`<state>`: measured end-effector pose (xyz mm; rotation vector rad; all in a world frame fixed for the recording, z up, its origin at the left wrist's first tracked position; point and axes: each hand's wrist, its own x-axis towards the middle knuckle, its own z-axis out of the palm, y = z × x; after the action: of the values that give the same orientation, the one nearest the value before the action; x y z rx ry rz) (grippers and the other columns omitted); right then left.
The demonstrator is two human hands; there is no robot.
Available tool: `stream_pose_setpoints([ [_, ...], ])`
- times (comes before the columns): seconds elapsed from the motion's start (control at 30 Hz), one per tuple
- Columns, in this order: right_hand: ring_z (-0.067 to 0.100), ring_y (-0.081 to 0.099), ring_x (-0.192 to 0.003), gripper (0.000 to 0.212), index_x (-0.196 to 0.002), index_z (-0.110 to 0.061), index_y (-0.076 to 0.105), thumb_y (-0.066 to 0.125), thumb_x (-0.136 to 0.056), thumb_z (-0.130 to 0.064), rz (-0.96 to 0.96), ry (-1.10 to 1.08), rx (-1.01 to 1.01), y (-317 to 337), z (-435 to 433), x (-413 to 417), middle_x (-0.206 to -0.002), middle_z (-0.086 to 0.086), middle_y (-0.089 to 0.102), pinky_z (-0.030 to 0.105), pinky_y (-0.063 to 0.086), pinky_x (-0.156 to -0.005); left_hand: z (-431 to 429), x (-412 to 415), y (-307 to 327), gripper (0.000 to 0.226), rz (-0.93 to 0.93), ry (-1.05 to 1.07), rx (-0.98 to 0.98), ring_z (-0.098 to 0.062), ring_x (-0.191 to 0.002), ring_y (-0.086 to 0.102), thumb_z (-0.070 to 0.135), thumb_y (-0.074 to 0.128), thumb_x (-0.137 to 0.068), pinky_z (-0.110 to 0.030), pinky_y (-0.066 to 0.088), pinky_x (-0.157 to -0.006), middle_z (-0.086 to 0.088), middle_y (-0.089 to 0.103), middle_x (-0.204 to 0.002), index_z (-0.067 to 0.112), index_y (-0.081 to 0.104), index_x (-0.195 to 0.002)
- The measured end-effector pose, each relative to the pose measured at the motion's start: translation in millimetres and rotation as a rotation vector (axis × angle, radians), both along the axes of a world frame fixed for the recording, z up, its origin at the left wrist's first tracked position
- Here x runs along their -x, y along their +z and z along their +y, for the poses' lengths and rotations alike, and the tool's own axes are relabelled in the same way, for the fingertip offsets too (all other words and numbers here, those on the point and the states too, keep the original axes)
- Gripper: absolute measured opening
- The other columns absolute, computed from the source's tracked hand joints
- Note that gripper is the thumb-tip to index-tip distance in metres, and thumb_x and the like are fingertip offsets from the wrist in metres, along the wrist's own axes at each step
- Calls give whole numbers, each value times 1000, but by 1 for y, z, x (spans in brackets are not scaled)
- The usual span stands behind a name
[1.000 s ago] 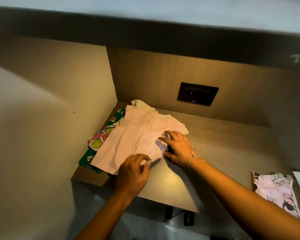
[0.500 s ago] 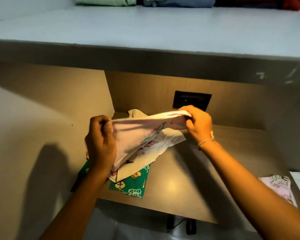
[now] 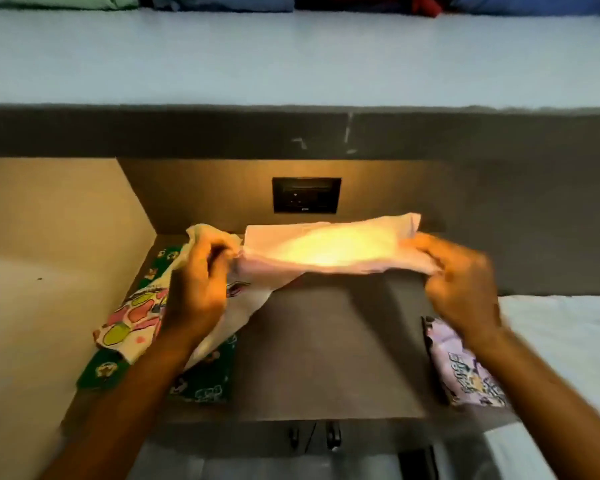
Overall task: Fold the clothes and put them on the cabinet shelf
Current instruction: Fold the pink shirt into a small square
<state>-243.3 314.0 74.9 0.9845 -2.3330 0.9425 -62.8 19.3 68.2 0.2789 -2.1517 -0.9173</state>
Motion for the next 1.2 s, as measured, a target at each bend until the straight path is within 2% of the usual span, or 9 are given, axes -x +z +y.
stream_pose_setpoints([
  [0.13,27,61,-119,48,-113,-22,71,67,-75,8,-433,41,-263,-90,40,-60,-125,0,66,39,51,-97,22,-55,-86,30,-504,-193,45,-10,-89,61,39,43,-95,-39,55,-79,3,65,-97,18,64,-98],
  [0.3,-1,16,-144,51,-130,-60,42,53,-81,-71,-666,236,-525,-126,68,-96,-148,-26,34,28,19,-118,29,-89,-126,33,-734,-270,170,6,-111,48,59,42,-89,-33,48,-93,22,57,-113,38,60,-106],
  [0.37,-1,19,-143,51,-130,-64,37,40,-82,-79,-647,180,-455,-123,55,-87,-147,-26,37,30,22,-114,32,-67,-127,42,-677,-225,198,-6,-128,45,59,42,-91,-37,40,-105,14,55,-133,37,56,-123],
  [0.5,22,20,-147,60,-146,-27,37,34,-93,-57,-492,73,-448,-139,-3,-43,-155,0,33,34,14,-117,34,15,-131,67,-748,-137,296,-23,-149,11,65,25,-90,-50,15,-119,2,20,-160,35,28,-149],
  [0.63,22,-3,-150,65,-154,-27,7,16,-97,-57,-371,-7,-701,-177,-23,-7,-163,-3,0,36,-7,-117,21,39,-168,70,-945,-41,472,-23,-148,-18,71,3,-89,-54,-7,-119,2,-10,-163,41,-1,-152],
  [0.77,21,-3,-150,70,-153,-27,1,5,-94,-64,-322,3,-756,-181,-20,13,-162,-6,-4,35,-8,-116,18,35,-176,70,-929,-58,465,-22,-146,-23,71,3,-90,-47,-17,-117,2,-12,-162,39,0,-153],
  [0.9,18,-7,-149,67,-153,-28,3,16,-97,-61,-355,33,-679,-168,-4,-4,-161,-5,-6,36,-4,-118,18,11,-157,78,-820,-138,468,-26,-149,-11,71,13,-88,-48,-10,-119,-3,0,-162,29,19,-153],
  [1.1,17,26,-142,64,-144,-23,42,47,-91,-59,-283,193,-603,-148,64,-79,-151,-5,33,37,24,-114,29,-75,-155,62,-690,-329,548,-20,-136,41,72,49,-83,-45,35,-107,6,53,-142,29,61,-127],
  [1.2,32,48,-131,68,-133,-14,56,82,-72,-26,-256,160,-722,-153,90,-102,-140,9,54,48,45,-102,30,-102,-164,55,-662,-332,587,-25,-125,55,58,39,-94,-43,48,-96,-1,62,-133,20,67,-121],
])
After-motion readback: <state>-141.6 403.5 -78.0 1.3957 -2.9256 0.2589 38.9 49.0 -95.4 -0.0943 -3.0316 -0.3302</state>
